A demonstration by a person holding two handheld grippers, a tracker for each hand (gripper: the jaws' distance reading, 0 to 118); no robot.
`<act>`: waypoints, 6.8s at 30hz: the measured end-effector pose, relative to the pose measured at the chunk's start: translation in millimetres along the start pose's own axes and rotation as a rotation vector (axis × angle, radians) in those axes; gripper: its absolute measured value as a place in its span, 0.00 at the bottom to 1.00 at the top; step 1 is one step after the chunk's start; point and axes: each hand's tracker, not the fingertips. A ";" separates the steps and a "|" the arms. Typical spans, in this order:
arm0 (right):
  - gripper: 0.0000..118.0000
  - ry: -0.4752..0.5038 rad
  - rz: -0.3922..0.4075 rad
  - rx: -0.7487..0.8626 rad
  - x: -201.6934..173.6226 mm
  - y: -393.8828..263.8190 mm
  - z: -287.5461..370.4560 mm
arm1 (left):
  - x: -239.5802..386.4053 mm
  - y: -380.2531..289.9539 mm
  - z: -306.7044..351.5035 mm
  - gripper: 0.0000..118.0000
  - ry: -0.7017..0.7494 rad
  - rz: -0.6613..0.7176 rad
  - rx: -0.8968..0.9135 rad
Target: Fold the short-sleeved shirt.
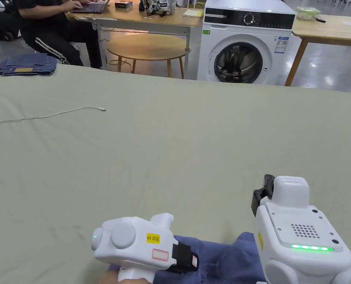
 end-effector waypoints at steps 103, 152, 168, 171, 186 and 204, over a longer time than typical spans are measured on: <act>0.00 -0.011 -0.031 -0.046 13.3 -0.8 1.3 | 89.9 13.9 -17.3 0.31 0.138 -0.097 -0.070; 0.00 -0.035 -0.067 0.031 17.9 7.9 5.8 | 41.2 3.3 92.9 0.00 0.593 -0.426 0.868; 0.00 0.010 -0.038 0.004 13.5 -1.1 32.2 | 51.8 -12.1 108.3 0.00 0.674 -0.485 1.006; 0.00 0.077 -0.001 -0.100 3.7 -28.0 47.1 | 46.1 -13.9 109.6 0.00 0.664 -0.473 0.981; 0.00 0.105 0.023 -0.455 -13.6 -113.7 14.6 | 16.4 -25.8 107.2 0.00 0.588 -0.349 0.803; 0.00 0.115 -0.021 -0.465 -6.1 -117.1 11.2 | -86.3 -2.3 57.0 0.67 -0.141 0.185 0.096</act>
